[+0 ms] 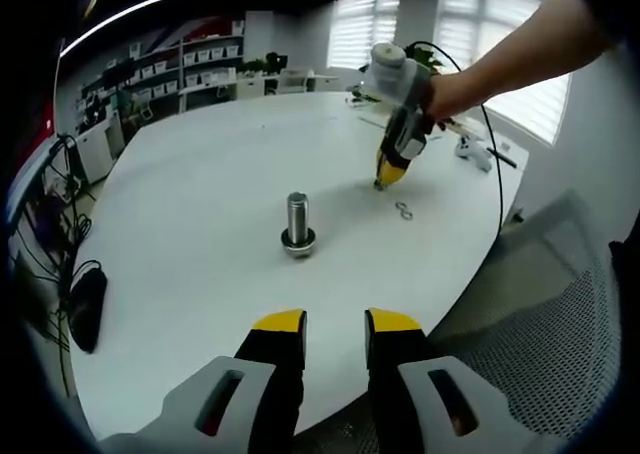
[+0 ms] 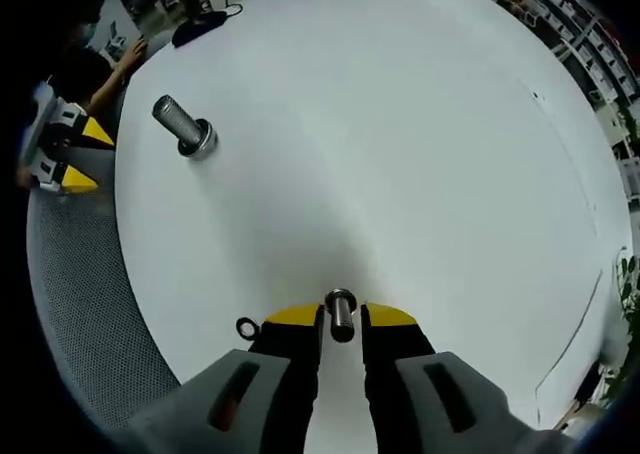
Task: Place the washer onto the threaded stud by aligning its center hole with the stud, sliding it down to the base, and recovering from edge contact or off-axis alignment until the washer reaches the visible bottom stop.
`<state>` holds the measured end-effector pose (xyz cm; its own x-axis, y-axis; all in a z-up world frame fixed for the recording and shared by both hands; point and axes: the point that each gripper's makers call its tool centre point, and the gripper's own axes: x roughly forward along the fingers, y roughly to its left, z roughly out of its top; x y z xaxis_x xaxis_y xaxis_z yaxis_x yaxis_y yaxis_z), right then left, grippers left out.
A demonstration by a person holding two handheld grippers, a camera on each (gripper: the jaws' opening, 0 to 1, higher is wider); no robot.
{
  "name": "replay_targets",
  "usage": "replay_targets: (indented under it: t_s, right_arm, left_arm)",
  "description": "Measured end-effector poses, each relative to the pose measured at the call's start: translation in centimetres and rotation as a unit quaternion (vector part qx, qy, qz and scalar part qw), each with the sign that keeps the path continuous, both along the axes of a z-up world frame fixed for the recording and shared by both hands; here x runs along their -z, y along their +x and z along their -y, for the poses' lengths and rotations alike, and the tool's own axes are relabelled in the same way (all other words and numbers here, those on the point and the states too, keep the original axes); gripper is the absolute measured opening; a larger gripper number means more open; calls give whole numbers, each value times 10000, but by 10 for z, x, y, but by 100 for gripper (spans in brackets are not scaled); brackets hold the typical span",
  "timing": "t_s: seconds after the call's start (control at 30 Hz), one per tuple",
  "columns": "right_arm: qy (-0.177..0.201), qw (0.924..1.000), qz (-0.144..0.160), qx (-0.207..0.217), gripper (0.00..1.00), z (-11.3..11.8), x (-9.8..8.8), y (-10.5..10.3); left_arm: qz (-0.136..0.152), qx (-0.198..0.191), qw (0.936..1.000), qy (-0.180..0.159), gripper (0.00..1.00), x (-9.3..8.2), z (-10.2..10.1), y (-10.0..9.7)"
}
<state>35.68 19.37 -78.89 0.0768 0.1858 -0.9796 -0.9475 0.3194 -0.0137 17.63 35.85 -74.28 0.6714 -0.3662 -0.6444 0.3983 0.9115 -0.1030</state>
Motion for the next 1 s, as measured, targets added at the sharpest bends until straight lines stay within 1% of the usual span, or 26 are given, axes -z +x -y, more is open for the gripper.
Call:
replay_targets:
  t_s: [0.27,0.57,0.6,0.7,1.0]
  right_arm:
    - [16,9999,102,51,20,7,-3,-3]
    - [42,9999,116,108,21,16,-6,-11]
    - [28,9998,108,133,21,18,-5,-12]
    - [51,9997,81,206,21,20,-4,-16]
    - [116,9994,49,326,21,18,-1,-33]
  left_arm:
    - [64,-15,10000,-52,21,-2,0,0]
    - [144,-29,9999,-84,22,-5,0,1]
    - [180,-28,9998,-101,22,-6,0,2]
    - [160,-13,9998,-78,22,-5,0,1]
    - [187,23,9998,-84,22,-6,1,2]
